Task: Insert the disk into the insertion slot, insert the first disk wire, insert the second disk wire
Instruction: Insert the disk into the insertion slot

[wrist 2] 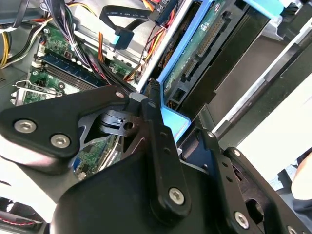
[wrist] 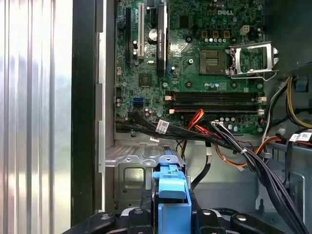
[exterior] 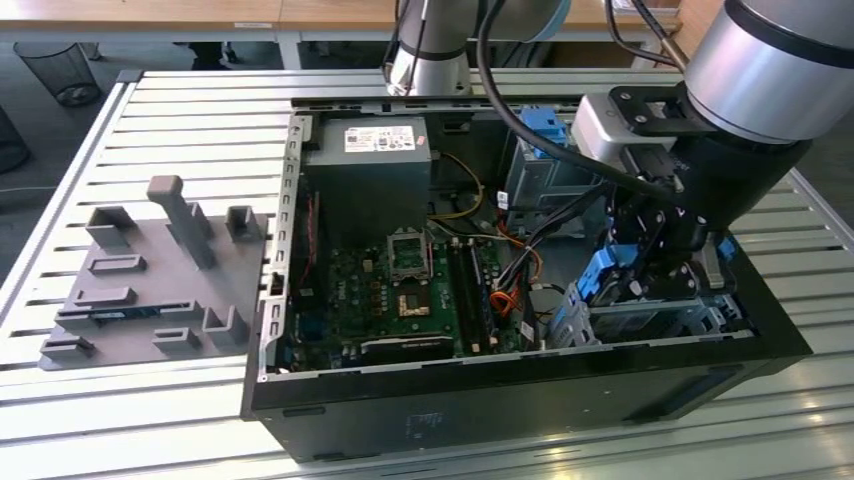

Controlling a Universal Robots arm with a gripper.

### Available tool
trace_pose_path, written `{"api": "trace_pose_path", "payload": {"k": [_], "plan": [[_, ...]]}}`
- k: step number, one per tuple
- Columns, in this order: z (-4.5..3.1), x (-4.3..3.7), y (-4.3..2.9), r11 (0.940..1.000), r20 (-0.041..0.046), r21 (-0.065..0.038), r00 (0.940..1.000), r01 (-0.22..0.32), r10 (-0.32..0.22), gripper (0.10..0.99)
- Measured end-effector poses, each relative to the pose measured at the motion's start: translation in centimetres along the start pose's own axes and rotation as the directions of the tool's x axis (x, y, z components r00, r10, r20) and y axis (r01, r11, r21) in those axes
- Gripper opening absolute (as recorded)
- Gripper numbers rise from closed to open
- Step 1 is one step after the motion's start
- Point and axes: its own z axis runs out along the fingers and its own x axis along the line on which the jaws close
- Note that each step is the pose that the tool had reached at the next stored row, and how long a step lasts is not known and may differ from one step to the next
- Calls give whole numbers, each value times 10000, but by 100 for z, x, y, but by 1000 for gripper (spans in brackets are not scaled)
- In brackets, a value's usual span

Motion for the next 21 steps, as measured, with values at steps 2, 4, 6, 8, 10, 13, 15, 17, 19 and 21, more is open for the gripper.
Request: {"api": "trace_pose_path", "payload": {"k": [2, 4, 6, 8, 10, 13, 15, 17, 19, 21], "plan": [[14, 0, 0, 10000, 3, 0, 10000, 0, 0, 369], [25, 1, 0, 10000, 1, -1, 10000, 0, 0, 376], [35, 0, 0, 10000, 7, 0, 10000, -1, 1, 376], [39, 1, -1, 10000, 2, 0, 10000, 0, 0, 439], [41, 1, -1, 10000, 3, 1, 10000, 0, 0, 439], [44, 0, -1, 10000, 4, 0, 10000, 1, -1, 427], [51, 0, -1, 10000, 7, 0, 10000, 0, 0, 365], [60, 1, -1, 10000, 6, 0, 10000, 0, 0, 306], [72, 1, -1, 10000, 4, -1, 10000, 0, 0, 188], [87, 1, -2, 10000, 5, -3, 10000, 0, 0, 129]]}}
